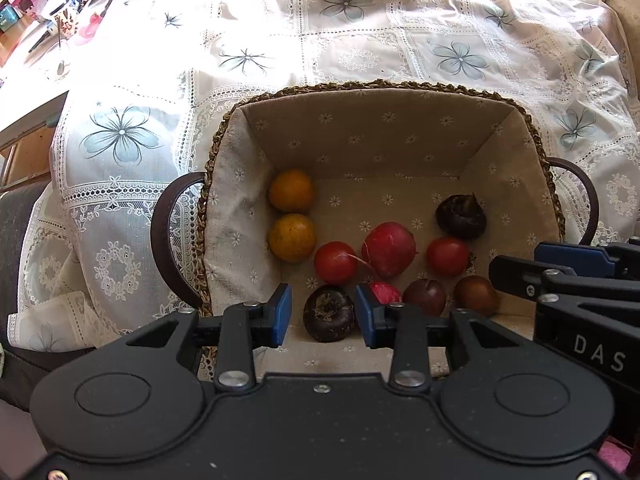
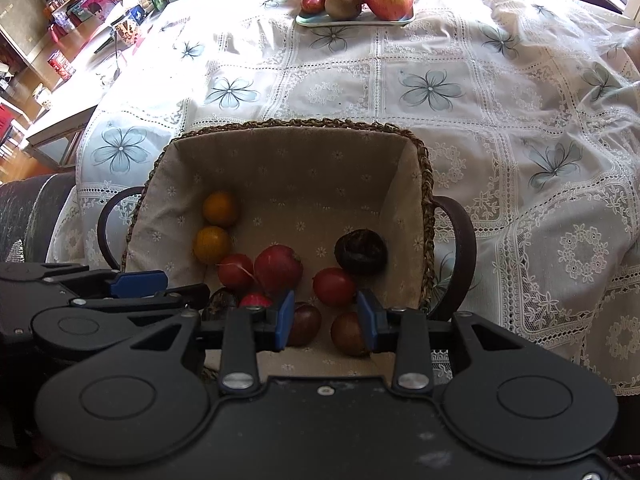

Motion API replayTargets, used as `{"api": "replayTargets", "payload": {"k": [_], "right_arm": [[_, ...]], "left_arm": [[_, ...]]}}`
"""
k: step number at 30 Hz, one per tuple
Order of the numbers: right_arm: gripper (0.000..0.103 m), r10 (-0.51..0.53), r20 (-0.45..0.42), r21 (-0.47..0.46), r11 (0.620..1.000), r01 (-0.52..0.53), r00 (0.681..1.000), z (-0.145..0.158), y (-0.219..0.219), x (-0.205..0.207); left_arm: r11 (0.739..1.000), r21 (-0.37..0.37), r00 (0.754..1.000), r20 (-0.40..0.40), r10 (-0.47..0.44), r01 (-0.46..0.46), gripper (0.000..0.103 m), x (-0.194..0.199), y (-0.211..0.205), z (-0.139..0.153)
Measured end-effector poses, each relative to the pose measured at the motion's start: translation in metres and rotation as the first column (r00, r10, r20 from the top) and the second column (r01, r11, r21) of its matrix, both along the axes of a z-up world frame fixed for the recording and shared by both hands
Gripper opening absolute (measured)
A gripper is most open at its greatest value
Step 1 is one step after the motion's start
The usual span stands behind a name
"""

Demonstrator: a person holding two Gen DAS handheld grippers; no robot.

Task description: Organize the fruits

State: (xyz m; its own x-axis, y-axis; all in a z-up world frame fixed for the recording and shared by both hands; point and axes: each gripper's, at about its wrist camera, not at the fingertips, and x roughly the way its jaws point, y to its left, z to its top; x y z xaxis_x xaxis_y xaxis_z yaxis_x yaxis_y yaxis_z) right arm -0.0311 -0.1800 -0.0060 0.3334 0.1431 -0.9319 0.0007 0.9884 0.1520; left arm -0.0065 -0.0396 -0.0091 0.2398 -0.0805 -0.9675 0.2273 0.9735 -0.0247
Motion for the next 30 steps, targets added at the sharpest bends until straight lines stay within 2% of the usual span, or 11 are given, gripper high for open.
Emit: {"api": "replayTargets", "payload": {"k": [16, 30], "right_arm": [[0.037, 0.010, -0.019, 0.003, 1.000, -0.010, 1.000, -0.005, 0.002, -0.005], [0.037, 0.017, -0.028, -0.003, 1.000, -0.017, 0.999, -0.009, 0.004, -0.004]], "left_arm": [[1.000, 0.015, 0.997, 0.073, 0.013, -0.015, 0.046, -0.013, 0.001, 0.003], [1.000, 0.020, 0.997, 0.070, 0.020, -0.021, 0.046, -0.012, 0.004, 0.001]]}}
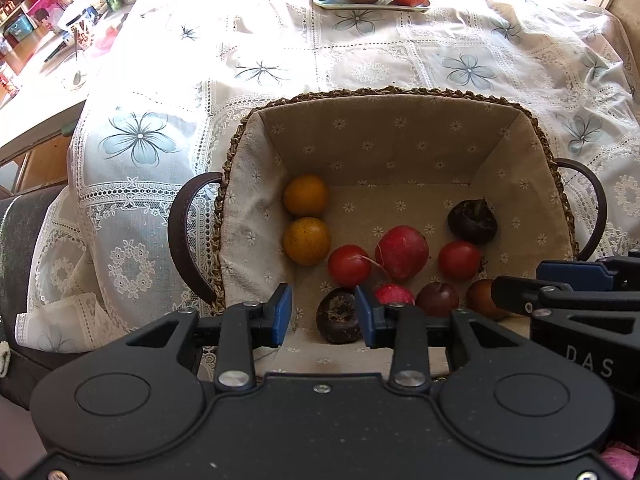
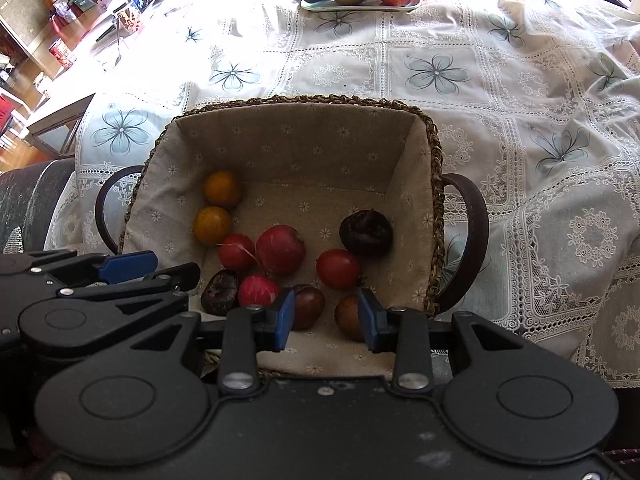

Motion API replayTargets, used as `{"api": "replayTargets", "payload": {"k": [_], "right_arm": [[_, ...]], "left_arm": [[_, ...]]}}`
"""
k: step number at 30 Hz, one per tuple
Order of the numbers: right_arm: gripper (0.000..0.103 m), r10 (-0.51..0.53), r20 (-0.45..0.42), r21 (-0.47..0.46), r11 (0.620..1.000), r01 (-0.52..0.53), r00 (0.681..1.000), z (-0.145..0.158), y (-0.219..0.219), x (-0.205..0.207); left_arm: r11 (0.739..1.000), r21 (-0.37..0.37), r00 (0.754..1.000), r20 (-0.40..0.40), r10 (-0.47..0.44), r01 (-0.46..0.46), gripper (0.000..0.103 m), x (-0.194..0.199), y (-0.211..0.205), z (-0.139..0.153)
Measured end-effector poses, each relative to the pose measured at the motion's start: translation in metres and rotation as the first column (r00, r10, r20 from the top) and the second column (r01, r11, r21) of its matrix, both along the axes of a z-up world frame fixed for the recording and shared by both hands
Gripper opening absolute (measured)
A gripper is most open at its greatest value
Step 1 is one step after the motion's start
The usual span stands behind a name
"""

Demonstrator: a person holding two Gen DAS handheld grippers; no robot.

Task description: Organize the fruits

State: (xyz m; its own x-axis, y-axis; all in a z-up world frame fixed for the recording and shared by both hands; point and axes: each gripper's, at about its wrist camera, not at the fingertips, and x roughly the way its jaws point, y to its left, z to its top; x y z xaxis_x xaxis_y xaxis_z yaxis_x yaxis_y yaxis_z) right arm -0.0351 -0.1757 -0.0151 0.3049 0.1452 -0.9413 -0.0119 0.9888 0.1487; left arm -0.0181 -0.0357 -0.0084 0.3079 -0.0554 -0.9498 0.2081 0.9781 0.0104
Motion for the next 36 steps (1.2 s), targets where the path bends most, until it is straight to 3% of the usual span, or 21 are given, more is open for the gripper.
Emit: {"api": "replayTargets", "payload": {"k": [36], "right_arm": [[0.037, 0.006, -0.003, 0.002, 1.000, -0.006, 1.000, -0.0031, 0.0007, -0.0002]], "left_arm": [[1.000, -0.006, 1.000, 0.025, -0.018, 0.018, 0.045, -0.0044, -0.0019, 0.0032]]}}
